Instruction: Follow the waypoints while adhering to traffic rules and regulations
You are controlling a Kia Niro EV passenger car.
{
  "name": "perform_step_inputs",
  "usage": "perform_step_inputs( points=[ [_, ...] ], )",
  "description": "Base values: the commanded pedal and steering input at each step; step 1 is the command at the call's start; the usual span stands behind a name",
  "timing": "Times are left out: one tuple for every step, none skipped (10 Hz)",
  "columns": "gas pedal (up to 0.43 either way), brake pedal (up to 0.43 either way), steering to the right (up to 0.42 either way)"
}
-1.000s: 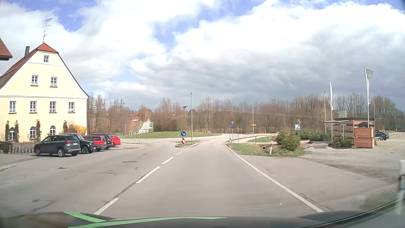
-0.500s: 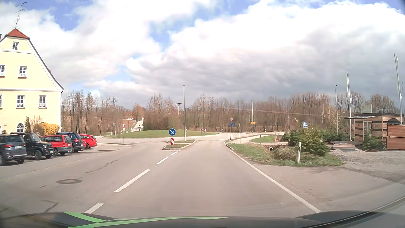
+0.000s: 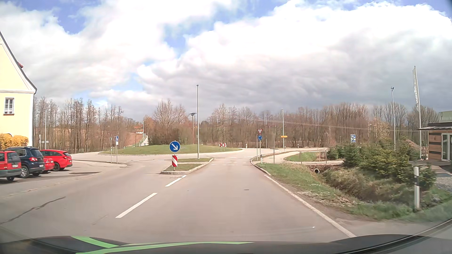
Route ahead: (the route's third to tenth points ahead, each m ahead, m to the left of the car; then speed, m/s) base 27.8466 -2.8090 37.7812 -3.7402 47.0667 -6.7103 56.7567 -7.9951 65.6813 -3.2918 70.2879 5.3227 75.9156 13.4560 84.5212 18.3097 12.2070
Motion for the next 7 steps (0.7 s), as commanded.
perform_step_inputs(
  points=[
    [0.000, 0.195, 0.010],
    [0.000, 0.201, 0.009],
    [0.000, 0.201, 0.008],
    [0.000, 0.201, 0.008],
    [0.000, 0.207, 0.008],
    [0.000, 0.201, 0.008],
    [0.000, 0.207, 0.008]
  ],
)
